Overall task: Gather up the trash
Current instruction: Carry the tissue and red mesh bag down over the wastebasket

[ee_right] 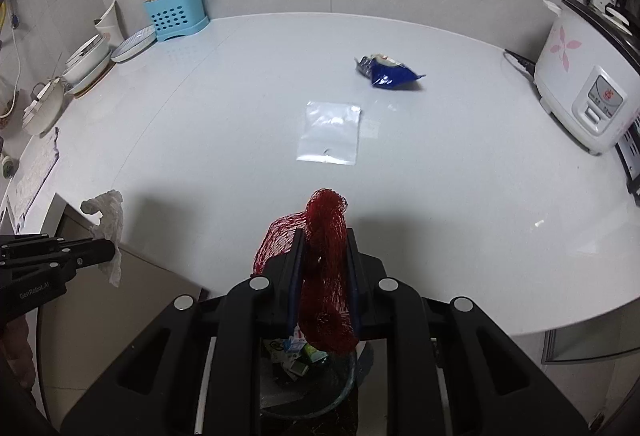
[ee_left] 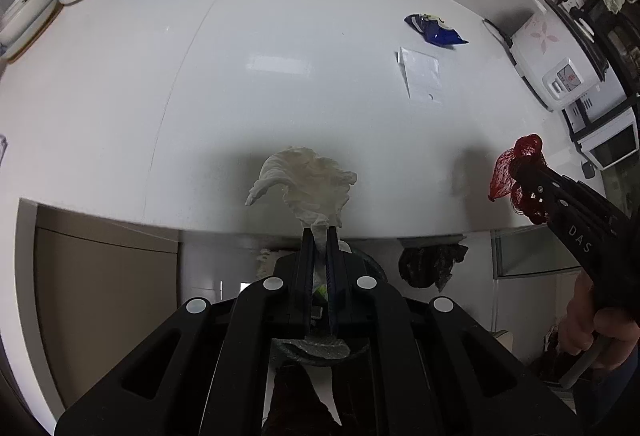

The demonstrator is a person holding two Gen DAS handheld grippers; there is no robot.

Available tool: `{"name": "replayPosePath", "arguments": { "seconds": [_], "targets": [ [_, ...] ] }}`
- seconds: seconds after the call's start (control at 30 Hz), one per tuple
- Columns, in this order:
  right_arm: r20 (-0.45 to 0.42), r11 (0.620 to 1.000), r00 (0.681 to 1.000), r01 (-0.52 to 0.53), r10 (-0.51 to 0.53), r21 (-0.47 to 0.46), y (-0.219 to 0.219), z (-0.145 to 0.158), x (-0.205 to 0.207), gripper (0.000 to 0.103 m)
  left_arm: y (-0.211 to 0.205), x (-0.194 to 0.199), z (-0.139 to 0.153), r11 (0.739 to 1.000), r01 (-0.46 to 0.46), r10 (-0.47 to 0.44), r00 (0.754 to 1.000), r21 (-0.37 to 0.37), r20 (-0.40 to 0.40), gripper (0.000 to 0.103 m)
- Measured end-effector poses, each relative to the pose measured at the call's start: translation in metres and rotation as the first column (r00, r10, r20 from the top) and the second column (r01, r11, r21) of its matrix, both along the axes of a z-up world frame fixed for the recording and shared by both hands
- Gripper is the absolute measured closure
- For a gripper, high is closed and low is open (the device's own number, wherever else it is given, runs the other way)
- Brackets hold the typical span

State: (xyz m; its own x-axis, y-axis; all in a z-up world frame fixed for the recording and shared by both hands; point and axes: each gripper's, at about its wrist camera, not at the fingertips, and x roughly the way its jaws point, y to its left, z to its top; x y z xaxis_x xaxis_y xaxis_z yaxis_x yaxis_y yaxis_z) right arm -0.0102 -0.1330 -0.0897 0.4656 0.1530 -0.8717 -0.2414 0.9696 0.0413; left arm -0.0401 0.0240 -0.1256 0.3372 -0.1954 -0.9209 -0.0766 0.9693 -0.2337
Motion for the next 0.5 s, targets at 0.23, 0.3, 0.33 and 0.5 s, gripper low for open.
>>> {"name": "replayPosePath", "arguments": {
  "seconds": [0.23, 0.3, 0.33, 0.5],
  "targets": [
    [-0.007, 1.0, 1.0, 0.013, -0.012, 0.006, 0.014, -0.008, -0.045, 0.086, -0.002, -0.043, -0.008, 0.998, 0.056, -0.057, 0.998, -0.023, -0.013, 0.098],
    [-0.015, 1.0, 1.0, 0.011, -0.01, 0.006, 0.016, -0.013, -0.058, 0.085, -0.004, -0.052, -0.014, 0.997, 0.071, -0.072, 0.997, -0.033, -0.022, 0.098],
    [-0.019, 1.0, 1.0, 0.009, -0.009, 0.01, 0.017, -0.016, -0.064, 0.086, -0.005, -0.055, -0.018, 0.996, 0.078, -0.079, 0.997, -0.034, -0.025, 0.098],
    [-0.071, 0.999, 0.997, 0.022, -0.02, 0.024, 0.017, -0.039, -0.087, 0.085, -0.008, -0.074, -0.041, 0.995, 0.096, -0.097, 0.995, -0.026, -0.029, 0.098]
  ]
}}
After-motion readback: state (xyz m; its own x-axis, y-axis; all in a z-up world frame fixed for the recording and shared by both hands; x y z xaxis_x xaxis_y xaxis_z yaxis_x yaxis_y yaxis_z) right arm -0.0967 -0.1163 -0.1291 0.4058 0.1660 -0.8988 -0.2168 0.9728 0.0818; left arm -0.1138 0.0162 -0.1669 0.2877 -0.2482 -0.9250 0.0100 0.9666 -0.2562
